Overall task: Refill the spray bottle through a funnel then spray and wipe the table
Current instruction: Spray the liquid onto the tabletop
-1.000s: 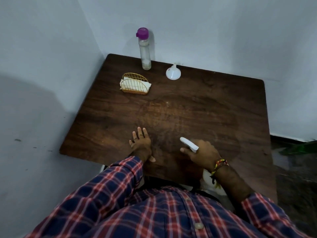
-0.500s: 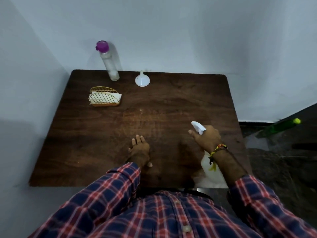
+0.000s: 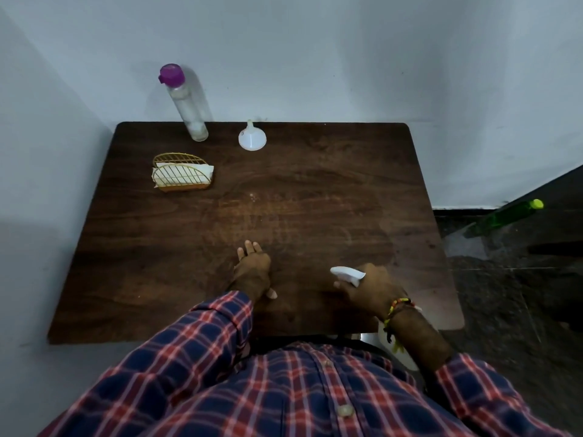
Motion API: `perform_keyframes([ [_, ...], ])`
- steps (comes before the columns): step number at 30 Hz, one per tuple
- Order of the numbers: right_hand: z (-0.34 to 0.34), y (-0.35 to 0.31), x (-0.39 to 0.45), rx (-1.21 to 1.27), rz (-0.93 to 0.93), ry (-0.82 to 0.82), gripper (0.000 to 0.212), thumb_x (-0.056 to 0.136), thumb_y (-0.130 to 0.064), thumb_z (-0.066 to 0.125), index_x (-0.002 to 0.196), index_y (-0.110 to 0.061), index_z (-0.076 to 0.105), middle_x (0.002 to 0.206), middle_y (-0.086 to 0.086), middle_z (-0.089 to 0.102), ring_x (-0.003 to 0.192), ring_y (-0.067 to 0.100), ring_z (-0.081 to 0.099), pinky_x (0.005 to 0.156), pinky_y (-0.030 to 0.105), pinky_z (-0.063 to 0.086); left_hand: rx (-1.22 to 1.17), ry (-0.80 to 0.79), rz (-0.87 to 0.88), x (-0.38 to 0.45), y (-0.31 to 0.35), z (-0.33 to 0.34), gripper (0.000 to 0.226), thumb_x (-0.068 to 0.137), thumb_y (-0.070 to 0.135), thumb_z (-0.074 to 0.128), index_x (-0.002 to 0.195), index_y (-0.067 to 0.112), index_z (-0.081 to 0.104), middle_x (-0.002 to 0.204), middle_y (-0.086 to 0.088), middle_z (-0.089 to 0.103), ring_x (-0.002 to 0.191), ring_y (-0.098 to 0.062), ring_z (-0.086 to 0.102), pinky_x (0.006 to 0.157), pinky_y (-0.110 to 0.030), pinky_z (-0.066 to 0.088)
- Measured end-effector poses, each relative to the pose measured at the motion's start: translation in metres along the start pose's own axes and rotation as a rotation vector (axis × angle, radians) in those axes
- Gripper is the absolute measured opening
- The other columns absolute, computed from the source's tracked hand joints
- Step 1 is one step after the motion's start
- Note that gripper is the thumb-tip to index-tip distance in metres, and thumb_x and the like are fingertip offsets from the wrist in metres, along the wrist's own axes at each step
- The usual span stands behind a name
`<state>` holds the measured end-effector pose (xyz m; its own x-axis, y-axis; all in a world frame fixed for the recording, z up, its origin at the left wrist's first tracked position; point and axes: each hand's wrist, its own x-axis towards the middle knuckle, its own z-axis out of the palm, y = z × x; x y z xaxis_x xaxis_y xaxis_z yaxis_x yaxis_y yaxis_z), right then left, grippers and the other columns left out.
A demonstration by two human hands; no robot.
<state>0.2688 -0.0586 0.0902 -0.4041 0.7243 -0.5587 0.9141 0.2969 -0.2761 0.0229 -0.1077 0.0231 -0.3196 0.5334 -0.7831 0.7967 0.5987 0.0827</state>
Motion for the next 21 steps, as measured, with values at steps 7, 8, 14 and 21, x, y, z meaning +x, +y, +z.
perform_keyframes([
  [7, 0.013, -0.057, 0.007, -0.292, -0.35, -0.157, 0.049, 0.097, -0.057, 0.045, 0.145, -0.056, 0.032, 0.131, -0.002, 0.057, 0.116, 0.026, 0.057, 0.091, 0.035, 0.048, -0.17, 0.159, 0.119, -0.003, -0.053, 0.003, 0.126, 0.07, 0.027, 0.088, 0.158, 0.011, -0.002, 0.166, -0.007, -0.006, 0.153, -0.023, -0.003, 0.123, -0.033, 0.008],
  [8, 0.014, -0.067, 0.008, -0.274, -0.366, -0.14, 0.046, 0.097, -0.058, 0.044, 0.142, -0.057, 0.036, 0.127, -0.003, 0.06, 0.113, 0.026, 0.059, 0.09, 0.035, 0.049, -0.169, 0.199, 0.1, -0.005, -0.061, 0.005, 0.124, 0.072, 0.027, 0.087, 0.158, 0.01, -0.001, 0.166, -0.008, -0.005, 0.153, -0.024, -0.004, 0.122, -0.033, 0.009],
  [14, 0.013, -0.114, 0.023, -0.229, -0.351, -0.053, 0.038, 0.097, -0.053, 0.048, 0.135, -0.051, 0.051, 0.121, -0.003, 0.063, 0.113, 0.027, 0.059, 0.091, 0.037, 0.049, -0.185, 0.208, 0.066, -0.016, -0.083, 0.02, 0.125, 0.073, 0.038, 0.084, 0.157, 0.011, -0.005, 0.165, -0.008, -0.01, 0.153, -0.027, -0.007, 0.123, -0.041, 0.014],
  [21, -0.006, -0.132, 0.043, -0.223, -0.385, -0.054, 0.038, 0.095, -0.056, 0.049, 0.133, -0.054, 0.05, 0.126, -0.005, 0.062, 0.114, 0.025, 0.058, 0.092, 0.035, 0.049, -0.234, 0.186, 0.007, -0.014, -0.067, 0.01, 0.119, 0.077, 0.032, 0.082, 0.156, 0.007, -0.003, 0.165, -0.012, -0.007, 0.152, -0.034, -0.002, 0.12, -0.049, 0.022],
])
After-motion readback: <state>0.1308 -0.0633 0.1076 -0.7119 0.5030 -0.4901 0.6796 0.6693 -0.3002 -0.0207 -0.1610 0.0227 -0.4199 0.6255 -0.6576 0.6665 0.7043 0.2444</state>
